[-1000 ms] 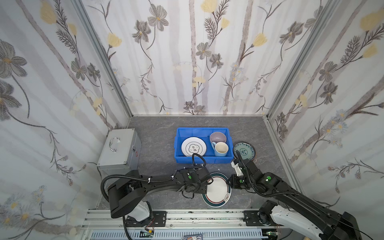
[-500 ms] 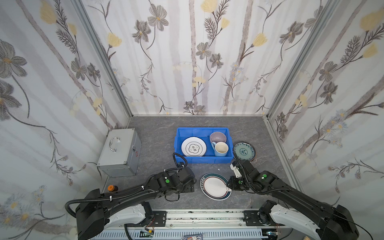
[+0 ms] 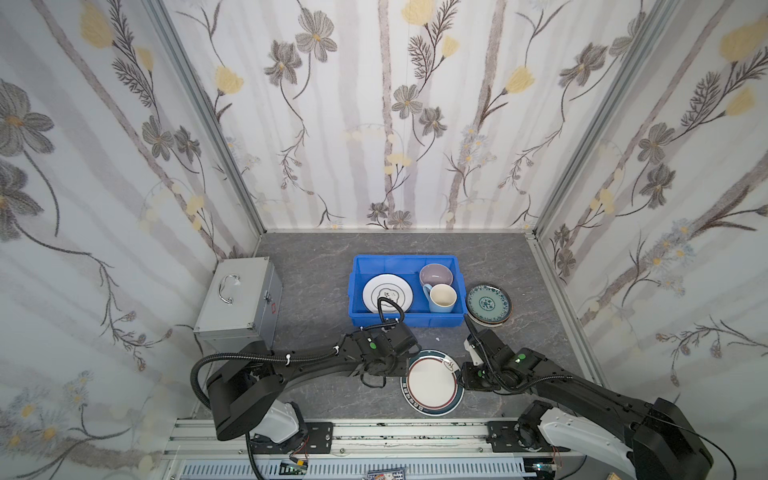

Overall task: Place the mixed dishes into the plastic bin
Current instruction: 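Lift the green-and-red rimmed plate on edge with both grippers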

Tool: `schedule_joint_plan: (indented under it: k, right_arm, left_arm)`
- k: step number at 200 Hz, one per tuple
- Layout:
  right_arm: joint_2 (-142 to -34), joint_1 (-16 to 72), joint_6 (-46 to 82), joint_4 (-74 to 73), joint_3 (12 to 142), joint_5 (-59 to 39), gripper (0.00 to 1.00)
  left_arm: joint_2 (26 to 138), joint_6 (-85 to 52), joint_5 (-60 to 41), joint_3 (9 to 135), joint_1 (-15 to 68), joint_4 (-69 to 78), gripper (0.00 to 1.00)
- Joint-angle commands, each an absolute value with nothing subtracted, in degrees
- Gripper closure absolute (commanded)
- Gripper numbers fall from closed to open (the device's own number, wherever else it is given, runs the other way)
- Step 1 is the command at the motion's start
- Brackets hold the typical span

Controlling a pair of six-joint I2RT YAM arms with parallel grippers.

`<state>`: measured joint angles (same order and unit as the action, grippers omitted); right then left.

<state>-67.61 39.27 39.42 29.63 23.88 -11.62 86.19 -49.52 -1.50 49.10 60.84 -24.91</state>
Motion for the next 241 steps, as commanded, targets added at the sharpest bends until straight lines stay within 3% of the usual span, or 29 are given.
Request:
schedule_joint_plan:
  k: [1,20,64,138,175,241]
  right_arm:
    - [-68.4,39.1,39.6,26.3,23.6,-11.3,0.66]
    - [-68.5,38.9,39.6,25.6,23.3,-12.1,0.67]
    - [-68.5,38.3,39.0,25.3,23.3,-13.4,0.71]
    - [-67.1,37.1,38.9,24.7,21.3,-17.0,0.73]
    - [-64.6,35.9,38.8,24.9,21.1,-19.0,0.87]
    - [-60.1,32.3,37.3,21.6,21.1,-28.7,0.85]
  left_arm:
    - [88.6,-48.8,-3.4,49.9,61.0,-22.1,0.51]
    - [90.0,-48.9,-4.7,49.5,61.0,-20.2,0.63]
    - [93.5,-48.7,-7.0,50.9,61.7,-18.7,0.69]
    - [98.1,-49.7,-7.7,51.9,63.3,-18.1,0.96]
    - [99.0,-49.9,-7.5,52.0,63.3,-17.7,0.98]
    - [100.5,-49.9,-7.5,50.1,63.3,-14.7,1.00]
